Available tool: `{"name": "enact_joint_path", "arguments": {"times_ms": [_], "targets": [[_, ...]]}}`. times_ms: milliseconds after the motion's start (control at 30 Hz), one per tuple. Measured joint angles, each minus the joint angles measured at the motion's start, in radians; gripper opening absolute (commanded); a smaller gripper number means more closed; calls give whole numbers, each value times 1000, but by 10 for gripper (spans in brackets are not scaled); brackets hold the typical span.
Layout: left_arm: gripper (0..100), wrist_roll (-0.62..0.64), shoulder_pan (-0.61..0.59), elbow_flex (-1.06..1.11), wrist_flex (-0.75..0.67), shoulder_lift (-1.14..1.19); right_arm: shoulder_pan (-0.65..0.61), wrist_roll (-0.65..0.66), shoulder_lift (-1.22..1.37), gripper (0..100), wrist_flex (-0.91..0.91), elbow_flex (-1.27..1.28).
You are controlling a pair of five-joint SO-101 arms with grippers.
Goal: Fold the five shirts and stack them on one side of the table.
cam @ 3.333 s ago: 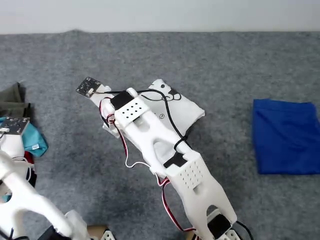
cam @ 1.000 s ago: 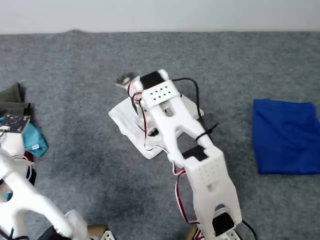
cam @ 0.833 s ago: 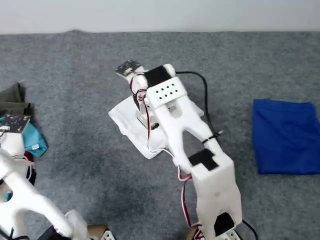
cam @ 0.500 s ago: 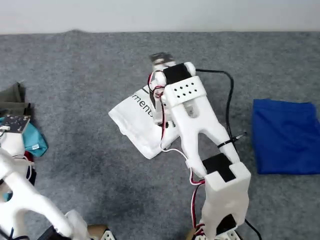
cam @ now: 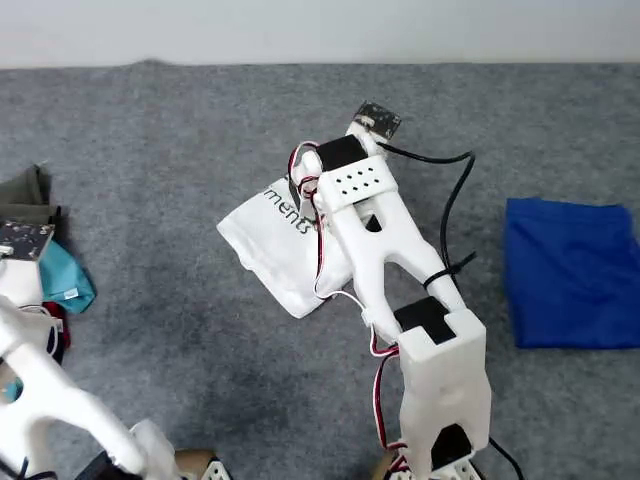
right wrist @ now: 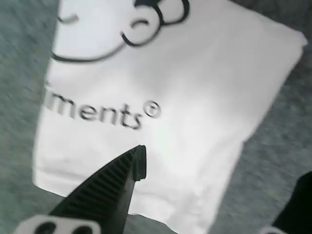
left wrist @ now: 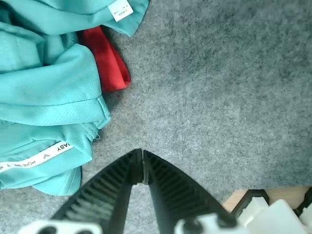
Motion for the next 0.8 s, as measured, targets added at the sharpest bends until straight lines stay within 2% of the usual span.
{"name": "enact_joint_path", "arguments": {"times_ms": [333,600,700,800], "targets": [[10,0,0,0,0,0,8,-114,118,461,-127,0],[9,0,0,0,0,0,64,-120,279,457,-221,-3],[9,0,0,0,0,0,75,-107,304,370,-269,-9],[9,0,0,0,0,0,75,-92,313,196,-275,-6]]}}
